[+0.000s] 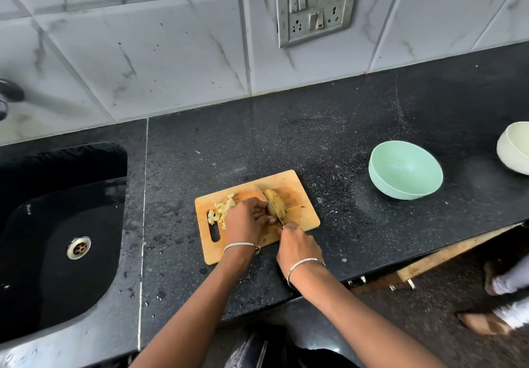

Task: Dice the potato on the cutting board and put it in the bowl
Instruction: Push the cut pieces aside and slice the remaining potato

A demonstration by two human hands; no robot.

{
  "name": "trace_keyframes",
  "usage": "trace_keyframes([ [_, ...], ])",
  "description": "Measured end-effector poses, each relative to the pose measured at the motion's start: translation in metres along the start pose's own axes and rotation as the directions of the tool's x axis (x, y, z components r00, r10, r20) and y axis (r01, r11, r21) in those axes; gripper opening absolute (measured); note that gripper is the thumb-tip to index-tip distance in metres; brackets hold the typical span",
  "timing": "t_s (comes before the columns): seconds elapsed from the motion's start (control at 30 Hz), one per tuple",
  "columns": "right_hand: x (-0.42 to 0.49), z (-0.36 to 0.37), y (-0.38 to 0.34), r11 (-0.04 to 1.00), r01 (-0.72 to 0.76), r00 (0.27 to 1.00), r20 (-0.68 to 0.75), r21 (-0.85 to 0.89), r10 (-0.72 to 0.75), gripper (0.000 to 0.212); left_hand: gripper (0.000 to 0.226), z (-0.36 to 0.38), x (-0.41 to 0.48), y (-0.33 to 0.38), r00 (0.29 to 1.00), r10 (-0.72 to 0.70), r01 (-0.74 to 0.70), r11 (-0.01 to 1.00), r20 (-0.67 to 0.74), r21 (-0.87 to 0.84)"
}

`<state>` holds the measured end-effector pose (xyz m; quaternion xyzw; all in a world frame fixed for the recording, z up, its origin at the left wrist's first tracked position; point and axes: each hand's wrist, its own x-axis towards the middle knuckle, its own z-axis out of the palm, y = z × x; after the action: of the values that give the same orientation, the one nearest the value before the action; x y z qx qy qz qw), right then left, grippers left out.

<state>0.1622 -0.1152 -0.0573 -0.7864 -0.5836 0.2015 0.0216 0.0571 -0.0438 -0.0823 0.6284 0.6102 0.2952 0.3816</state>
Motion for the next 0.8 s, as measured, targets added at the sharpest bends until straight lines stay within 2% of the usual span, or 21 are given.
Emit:
trace_keyframes([
  [0.17,-0.006,0.001,0.008,0.999,0.023,1.0,0.007,0.03,-0.023,0.026,0.022,-0.002,-0.004,0.005,1.0,0.012,-0.012,1.0,0.003,0.026],
  [0.43,-0.066,-0.012,0.046,1.0,0.026,0.999,0.046,0.011,-0.026,0.036,0.021,-0.003,-0.004,0.002,1.0,0.004,-0.004,1.0,0.02,0.007],
  [0.63,-0.071,-0.036,0.045,0.998,0.053,0.996,-0.066,0.022,-0.052,0.035,0.023,-0.003,-0.011,0.006,1.0,0.0,0.0,1.0,-0.003,-0.01],
  [0.8,-0.056,-0.02,0.035,0.997,0.083,0.993,-0.086,-0.004,-0.083,0.037,0.021,-0.003,-0.015,0.004,1.0,-0.016,0.016,1.0,-0.021,0.025],
])
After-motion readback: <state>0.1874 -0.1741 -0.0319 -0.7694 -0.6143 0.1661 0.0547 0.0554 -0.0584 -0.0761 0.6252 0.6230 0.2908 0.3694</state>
